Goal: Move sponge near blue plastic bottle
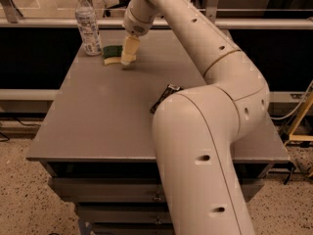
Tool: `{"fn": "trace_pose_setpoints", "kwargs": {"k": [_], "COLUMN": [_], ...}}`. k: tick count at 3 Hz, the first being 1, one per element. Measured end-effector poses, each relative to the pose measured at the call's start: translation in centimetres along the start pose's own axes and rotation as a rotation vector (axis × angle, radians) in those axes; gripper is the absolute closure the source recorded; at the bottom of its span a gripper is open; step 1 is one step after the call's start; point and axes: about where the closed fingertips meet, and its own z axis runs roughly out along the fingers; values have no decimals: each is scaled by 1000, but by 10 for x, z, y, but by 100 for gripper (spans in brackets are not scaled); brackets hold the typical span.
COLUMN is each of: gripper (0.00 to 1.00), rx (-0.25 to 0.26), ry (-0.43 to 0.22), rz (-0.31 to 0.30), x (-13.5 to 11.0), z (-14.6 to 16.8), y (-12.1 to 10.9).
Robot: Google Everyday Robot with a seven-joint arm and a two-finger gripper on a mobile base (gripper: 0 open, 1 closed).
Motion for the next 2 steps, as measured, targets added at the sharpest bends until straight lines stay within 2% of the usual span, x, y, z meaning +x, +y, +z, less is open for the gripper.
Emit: {"fn": "trace_pose_setpoints", "kwargs": {"k": [1,2], "gripper": [0,0], "rx": [-3,7], "ry": [-8,-57], "rz": [1,24], "x": [0,13], "z": [1,-12], "y": [0,-4]}}
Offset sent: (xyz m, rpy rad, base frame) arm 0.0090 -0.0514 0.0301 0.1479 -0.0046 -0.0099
